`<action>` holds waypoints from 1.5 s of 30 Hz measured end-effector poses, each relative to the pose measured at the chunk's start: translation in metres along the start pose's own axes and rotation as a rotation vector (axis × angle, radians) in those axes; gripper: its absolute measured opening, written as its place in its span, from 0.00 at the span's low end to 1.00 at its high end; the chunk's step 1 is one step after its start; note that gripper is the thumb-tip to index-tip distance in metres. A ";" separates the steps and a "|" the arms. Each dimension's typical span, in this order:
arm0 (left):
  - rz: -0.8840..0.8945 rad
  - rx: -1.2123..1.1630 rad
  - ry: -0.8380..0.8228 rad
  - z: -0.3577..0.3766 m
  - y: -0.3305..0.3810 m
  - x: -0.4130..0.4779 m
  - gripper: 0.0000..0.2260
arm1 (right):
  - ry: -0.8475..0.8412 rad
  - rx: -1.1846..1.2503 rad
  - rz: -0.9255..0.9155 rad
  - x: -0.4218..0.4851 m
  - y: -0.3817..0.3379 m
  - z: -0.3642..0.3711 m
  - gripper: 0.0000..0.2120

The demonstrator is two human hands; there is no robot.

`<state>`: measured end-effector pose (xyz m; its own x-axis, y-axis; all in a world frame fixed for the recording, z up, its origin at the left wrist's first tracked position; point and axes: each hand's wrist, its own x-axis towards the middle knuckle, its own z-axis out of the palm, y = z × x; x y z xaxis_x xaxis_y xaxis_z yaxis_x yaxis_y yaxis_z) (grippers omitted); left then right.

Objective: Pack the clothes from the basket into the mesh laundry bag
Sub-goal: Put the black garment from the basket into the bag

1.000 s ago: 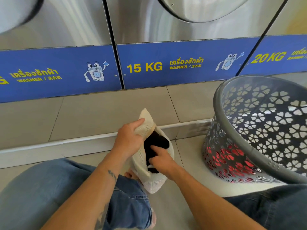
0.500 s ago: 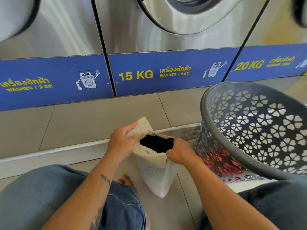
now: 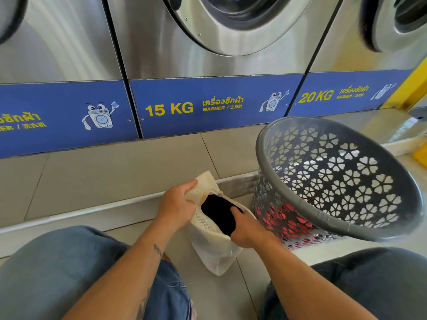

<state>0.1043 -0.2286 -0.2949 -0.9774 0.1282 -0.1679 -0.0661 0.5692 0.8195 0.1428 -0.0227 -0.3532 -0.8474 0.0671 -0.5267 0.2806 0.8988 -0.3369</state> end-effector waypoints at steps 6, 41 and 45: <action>0.019 0.019 -0.014 0.004 0.001 0.002 0.28 | 0.313 -0.015 0.037 -0.006 0.005 0.002 0.24; 0.010 0.072 0.006 0.009 0.021 -0.005 0.29 | -0.148 0.251 -0.133 -0.046 -0.047 -0.109 0.26; 0.055 0.122 0.014 0.016 0.021 -0.003 0.29 | -0.112 0.424 -0.278 -0.069 -0.049 -0.168 0.20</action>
<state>0.1087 -0.2043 -0.2861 -0.9817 0.1508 -0.1160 0.0116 0.6563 0.7544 0.1122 0.0008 -0.1693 -0.8689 -0.2172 -0.4449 0.2293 0.6199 -0.7504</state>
